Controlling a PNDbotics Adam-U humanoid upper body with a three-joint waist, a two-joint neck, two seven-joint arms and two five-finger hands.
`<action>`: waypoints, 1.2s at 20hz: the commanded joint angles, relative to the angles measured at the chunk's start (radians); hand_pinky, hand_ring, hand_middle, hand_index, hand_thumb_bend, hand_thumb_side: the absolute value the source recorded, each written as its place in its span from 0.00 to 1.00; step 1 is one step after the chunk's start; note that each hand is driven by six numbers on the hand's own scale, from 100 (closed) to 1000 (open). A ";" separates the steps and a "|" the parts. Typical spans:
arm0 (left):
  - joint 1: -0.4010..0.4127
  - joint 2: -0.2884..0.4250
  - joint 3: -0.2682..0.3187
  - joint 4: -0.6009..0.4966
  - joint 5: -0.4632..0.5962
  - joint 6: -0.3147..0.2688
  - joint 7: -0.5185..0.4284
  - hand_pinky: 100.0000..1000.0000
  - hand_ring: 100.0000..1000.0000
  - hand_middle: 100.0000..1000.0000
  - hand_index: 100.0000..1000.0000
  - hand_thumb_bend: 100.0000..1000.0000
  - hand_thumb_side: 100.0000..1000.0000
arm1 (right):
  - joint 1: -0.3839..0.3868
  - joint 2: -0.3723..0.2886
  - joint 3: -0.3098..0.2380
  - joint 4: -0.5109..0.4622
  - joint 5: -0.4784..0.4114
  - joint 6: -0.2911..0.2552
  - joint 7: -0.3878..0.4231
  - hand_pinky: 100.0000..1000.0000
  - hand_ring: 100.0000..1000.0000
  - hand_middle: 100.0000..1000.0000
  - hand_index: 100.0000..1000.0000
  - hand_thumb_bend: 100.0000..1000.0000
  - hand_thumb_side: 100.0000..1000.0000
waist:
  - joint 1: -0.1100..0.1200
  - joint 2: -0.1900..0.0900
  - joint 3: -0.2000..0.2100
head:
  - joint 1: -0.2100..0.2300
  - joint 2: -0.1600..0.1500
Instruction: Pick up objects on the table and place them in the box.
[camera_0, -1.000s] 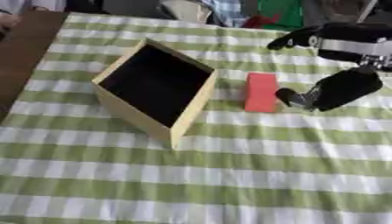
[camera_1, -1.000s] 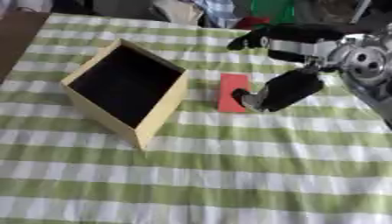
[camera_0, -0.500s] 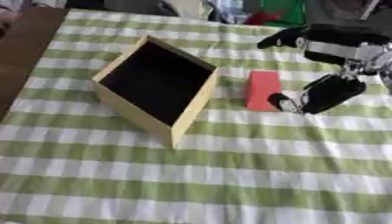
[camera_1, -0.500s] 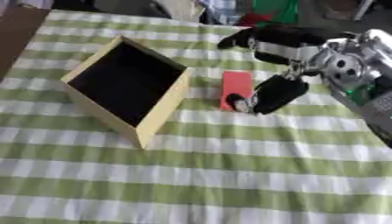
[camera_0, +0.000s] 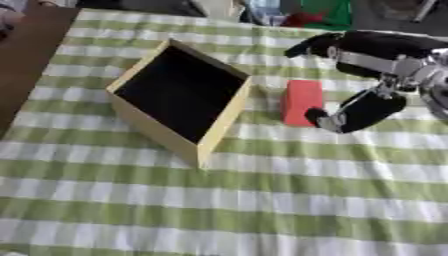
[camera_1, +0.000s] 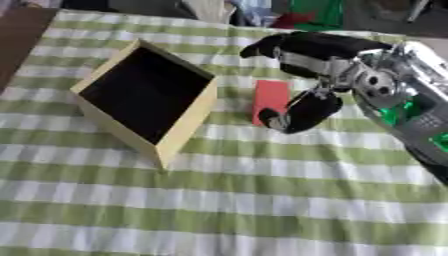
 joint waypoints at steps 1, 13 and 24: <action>-0.012 0.013 0.000 -0.017 0.003 -0.001 -0.003 1.00 0.45 0.41 0.61 0.16 0.00 | -0.022 0.004 -0.005 0.032 0.021 0.189 0.167 1.00 1.00 0.96 1.00 0.16 0.00 | 0.006 -0.014 0.000 | -0.002 -0.014; -0.009 0.012 0.002 -0.017 0.003 -0.001 -0.004 1.00 0.45 0.41 0.61 0.15 0.00 | -0.032 0.049 0.012 0.207 0.021 0.182 0.149 1.00 1.00 0.97 1.00 0.19 0.15 | 0.004 -0.013 0.000 | -0.003 -0.014; -0.009 0.010 0.001 -0.017 0.005 0.000 -0.005 1.00 0.45 0.41 0.61 0.14 0.01 | -0.040 0.062 0.009 0.264 -0.006 0.175 0.152 1.00 1.00 0.97 1.00 0.20 0.20 | 0.002 -0.013 -0.001 | -0.003 -0.018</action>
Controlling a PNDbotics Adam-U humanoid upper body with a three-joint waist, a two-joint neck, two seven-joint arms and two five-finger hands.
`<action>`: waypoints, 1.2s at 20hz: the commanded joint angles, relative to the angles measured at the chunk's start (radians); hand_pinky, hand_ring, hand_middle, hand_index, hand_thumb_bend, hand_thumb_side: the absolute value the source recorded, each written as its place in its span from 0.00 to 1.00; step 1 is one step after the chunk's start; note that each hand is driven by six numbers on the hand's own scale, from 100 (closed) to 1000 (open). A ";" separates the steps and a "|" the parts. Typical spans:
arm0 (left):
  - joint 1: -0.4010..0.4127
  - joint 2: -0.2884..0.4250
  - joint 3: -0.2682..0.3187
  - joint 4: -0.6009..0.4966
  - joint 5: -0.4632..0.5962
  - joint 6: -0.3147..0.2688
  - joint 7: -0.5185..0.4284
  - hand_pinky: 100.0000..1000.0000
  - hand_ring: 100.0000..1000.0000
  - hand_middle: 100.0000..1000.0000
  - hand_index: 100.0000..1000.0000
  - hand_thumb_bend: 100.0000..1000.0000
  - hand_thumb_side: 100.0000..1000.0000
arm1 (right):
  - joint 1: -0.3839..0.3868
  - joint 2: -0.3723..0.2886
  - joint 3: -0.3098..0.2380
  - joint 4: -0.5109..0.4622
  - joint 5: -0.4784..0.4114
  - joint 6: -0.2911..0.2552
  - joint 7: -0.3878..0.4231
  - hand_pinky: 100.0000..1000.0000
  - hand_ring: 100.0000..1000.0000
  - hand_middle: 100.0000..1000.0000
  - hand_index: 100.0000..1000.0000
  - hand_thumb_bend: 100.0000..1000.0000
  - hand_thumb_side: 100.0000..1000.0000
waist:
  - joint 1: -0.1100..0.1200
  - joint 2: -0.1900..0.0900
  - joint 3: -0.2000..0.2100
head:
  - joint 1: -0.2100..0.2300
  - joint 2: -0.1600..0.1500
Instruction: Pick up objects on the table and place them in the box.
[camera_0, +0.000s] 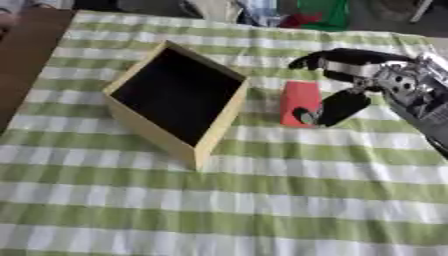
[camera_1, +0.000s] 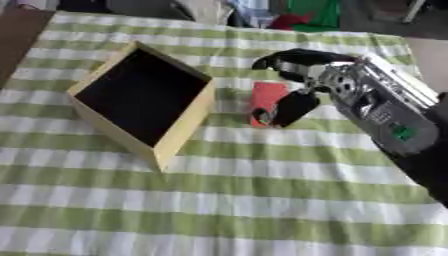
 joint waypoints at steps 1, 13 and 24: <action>-0.008 0.010 0.001 -0.017 0.001 -0.001 -0.004 1.00 0.45 0.41 0.61 0.14 0.01 | -0.027 0.001 -0.009 0.035 0.009 0.160 0.164 1.00 1.00 0.97 1.00 0.20 0.20 | 0.003 -0.017 0.002 | -0.001 -0.010; -0.008 0.007 0.002 -0.017 0.002 -0.002 -0.007 1.00 0.45 0.41 0.61 0.13 0.01 | -0.051 0.049 0.005 0.195 0.065 0.090 0.169 1.00 1.00 0.98 1.00 0.30 0.22 | 0.002 -0.009 0.008 | -0.002 -0.016; -0.009 0.005 0.001 -0.017 0.005 -0.003 -0.008 1.00 0.45 0.41 0.61 0.13 0.02 | -0.069 0.085 0.003 0.271 0.100 0.073 0.166 1.00 1.00 0.81 0.98 0.25 0.16 | 0.001 -0.008 0.014 | -0.004 -0.017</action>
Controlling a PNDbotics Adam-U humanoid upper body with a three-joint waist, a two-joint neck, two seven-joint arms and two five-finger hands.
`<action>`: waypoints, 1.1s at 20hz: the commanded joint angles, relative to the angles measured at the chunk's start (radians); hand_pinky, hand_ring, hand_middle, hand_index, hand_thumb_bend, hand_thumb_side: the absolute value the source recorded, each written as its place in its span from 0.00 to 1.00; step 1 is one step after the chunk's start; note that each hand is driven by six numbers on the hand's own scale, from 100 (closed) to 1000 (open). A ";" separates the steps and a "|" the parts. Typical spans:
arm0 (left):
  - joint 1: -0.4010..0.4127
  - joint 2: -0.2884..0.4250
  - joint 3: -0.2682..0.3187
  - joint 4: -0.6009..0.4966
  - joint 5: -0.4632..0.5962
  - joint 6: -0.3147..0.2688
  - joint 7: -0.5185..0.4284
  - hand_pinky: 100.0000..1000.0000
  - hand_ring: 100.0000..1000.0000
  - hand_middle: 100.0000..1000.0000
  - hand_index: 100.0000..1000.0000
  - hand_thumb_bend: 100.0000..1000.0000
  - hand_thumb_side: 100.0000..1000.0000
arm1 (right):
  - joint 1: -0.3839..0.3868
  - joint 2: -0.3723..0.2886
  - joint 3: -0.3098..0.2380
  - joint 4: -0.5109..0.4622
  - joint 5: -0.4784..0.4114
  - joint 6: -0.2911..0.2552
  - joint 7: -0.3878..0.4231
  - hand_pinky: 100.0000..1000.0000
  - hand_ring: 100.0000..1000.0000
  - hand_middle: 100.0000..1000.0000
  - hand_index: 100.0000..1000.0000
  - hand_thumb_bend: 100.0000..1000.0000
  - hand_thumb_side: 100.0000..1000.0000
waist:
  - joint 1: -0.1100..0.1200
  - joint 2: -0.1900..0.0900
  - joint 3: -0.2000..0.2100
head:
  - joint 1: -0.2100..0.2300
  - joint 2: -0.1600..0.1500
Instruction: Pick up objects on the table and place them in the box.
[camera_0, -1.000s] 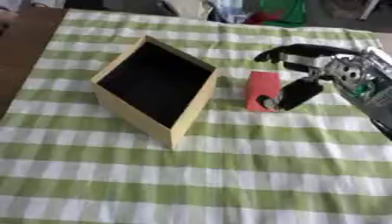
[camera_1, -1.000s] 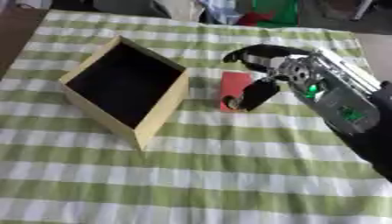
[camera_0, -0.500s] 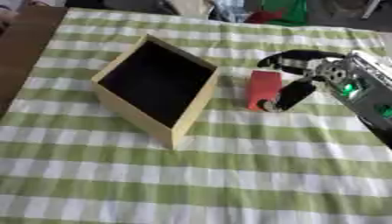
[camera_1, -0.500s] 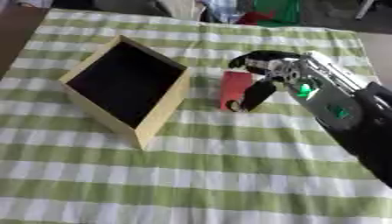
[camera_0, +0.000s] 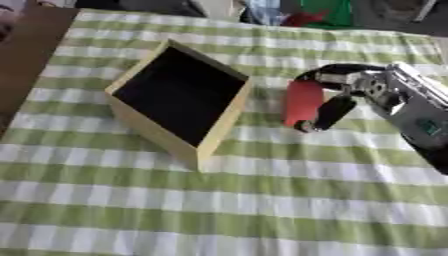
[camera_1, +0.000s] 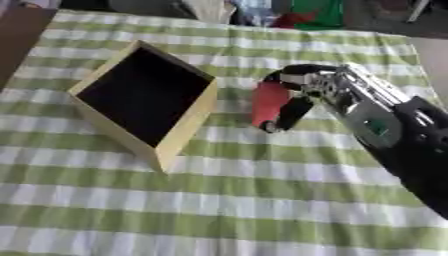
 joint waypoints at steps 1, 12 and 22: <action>-0.009 0.007 0.002 -0.017 0.002 -0.002 -0.002 1.00 0.45 0.41 0.61 0.13 0.02 | -0.023 -0.005 -0.013 0.012 0.015 0.125 0.107 1.00 1.00 0.76 0.92 0.20 0.10 | 0.003 -0.018 0.002 | -0.003 -0.008; -0.012 0.009 0.002 -0.017 0.002 -0.001 -0.002 1.00 0.45 0.41 0.61 0.13 0.01 | -0.027 0.001 -0.023 0.004 0.002 0.169 0.039 0.97 1.00 0.60 0.81 0.04 0.05 | 0.002 -0.025 0.000 | -0.002 -0.010; -0.010 0.012 0.002 -0.017 0.001 0.000 -0.002 1.00 0.45 0.41 0.61 0.13 0.00 | -0.031 -0.034 -0.061 -0.155 -0.056 0.224 0.008 0.93 0.96 0.52 0.76 0.00 0.07 | 0.003 -0.034 -0.010 | 0.002 -0.007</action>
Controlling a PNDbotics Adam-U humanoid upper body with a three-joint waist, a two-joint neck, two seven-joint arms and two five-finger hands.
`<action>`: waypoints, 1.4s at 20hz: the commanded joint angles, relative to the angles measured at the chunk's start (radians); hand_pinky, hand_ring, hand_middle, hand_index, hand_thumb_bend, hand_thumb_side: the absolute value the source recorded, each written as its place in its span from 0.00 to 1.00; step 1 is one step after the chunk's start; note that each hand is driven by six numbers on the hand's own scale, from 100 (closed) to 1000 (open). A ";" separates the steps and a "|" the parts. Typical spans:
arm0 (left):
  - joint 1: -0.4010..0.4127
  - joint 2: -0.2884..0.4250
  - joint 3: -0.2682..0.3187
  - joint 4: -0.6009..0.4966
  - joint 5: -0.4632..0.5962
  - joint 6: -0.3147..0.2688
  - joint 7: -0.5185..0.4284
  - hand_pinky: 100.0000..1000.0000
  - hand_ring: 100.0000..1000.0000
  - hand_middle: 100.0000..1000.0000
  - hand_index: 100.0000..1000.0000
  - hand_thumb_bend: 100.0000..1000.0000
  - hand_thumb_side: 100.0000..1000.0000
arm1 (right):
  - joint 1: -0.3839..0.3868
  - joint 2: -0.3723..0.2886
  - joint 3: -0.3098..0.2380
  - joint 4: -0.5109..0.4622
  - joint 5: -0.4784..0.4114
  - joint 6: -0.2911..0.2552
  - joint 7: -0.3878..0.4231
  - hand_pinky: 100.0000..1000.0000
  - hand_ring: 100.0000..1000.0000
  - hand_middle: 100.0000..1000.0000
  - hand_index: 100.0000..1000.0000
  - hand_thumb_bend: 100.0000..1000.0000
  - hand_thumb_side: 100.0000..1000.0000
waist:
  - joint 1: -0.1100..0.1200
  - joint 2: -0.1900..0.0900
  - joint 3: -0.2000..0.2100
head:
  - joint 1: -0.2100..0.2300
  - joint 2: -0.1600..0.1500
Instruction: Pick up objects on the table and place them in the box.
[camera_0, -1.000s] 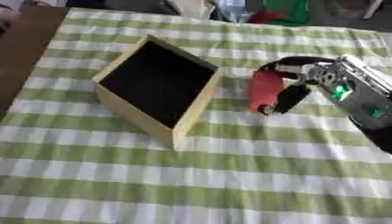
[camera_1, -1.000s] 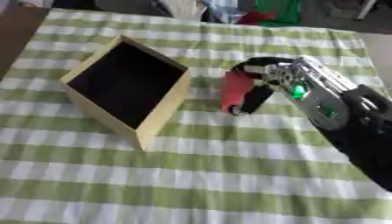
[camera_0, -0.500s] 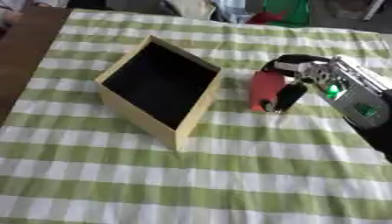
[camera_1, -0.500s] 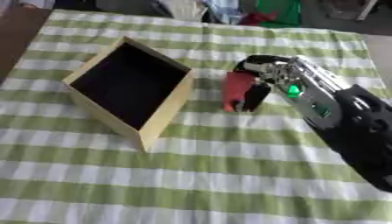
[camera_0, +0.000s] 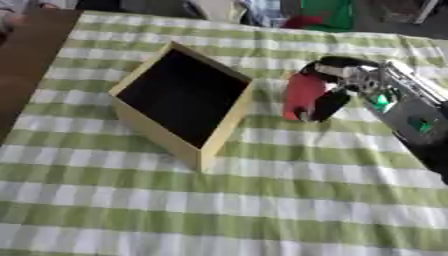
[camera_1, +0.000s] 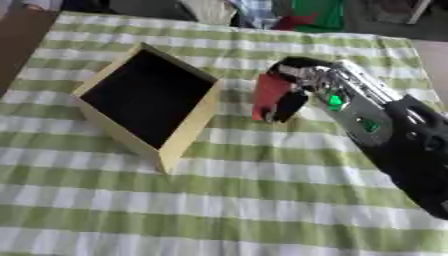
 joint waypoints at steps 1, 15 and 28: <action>-0.009 0.018 0.002 -0.017 0.000 0.000 -0.001 1.00 0.45 0.41 0.61 0.13 0.00 | -0.023 -0.046 -0.034 -0.089 -0.023 0.133 0.103 0.93 0.96 0.52 0.77 0.00 0.07 | 0.004 -0.024 -0.003 | 0.001 -0.006; -0.002 0.020 -0.003 -0.017 0.006 0.000 -0.002 1.00 0.46 0.41 0.61 0.14 0.01 | -0.178 0.066 -0.048 -0.209 0.003 0.145 0.108 0.93 0.96 0.53 0.77 0.00 0.08 | 0.011 -0.049 0.001 | -0.024 0.015; -0.010 0.013 -0.011 -0.017 0.013 -0.004 -0.008 1.00 0.46 0.41 0.61 0.14 0.01 | -0.295 0.312 -0.008 0.015 0.115 0.120 0.125 0.94 0.97 0.55 0.79 0.00 0.09 | 0.013 -0.042 0.021 | -0.055 0.014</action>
